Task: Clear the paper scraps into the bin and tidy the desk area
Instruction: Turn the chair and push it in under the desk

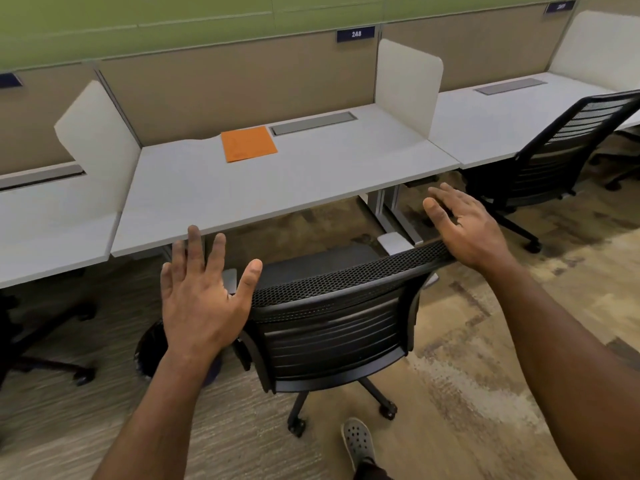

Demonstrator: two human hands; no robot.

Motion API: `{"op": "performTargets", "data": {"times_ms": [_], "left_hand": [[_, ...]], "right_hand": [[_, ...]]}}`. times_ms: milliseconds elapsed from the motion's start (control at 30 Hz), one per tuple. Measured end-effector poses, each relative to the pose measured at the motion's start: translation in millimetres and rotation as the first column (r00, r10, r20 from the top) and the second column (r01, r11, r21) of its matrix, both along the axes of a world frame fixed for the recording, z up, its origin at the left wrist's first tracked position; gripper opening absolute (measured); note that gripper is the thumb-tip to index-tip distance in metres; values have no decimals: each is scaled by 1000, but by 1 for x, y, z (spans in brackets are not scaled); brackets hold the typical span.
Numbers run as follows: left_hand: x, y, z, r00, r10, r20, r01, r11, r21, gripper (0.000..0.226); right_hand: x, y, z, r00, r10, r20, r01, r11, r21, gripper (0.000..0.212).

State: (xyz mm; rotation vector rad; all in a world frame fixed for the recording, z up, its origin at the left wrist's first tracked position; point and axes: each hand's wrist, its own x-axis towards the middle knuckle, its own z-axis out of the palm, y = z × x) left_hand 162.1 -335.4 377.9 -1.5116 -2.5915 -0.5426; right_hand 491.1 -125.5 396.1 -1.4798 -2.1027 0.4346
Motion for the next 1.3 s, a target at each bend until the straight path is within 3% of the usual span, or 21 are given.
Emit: {"op": "performTargets", "data": {"times_ms": [233,433,733,933,1067,1300], "left_hand": [[-19,35,-2,999,25,-27,-25,1000,-12,87],[-55,84,-4,998,6,-67,-4,999,36,82],[-141,166,-9,996,-40,-76,45,997,59,77],[-175,216,-12,988,117,-101,-121,992,-32,76],[-184,249,-13,958,285,0,-285,957,-48,74],[-210,288,-16,944,324,62,-321,946,-50,72]], "right_hand": [[-25,57,-8,996,86,11,-86,996,6,91],[-59,111,-20,957,126,260,-124,992,-24,91],[-143,193,-17,886,225,405,-191,974,-124,97],[-186,236,-22,874,251,417,-198,966,-165,102],[-207,265,-23,873,259,413,-208,964,-164,104],[-236,303,-28,893,227,389,-200,974,-109,101]]}}
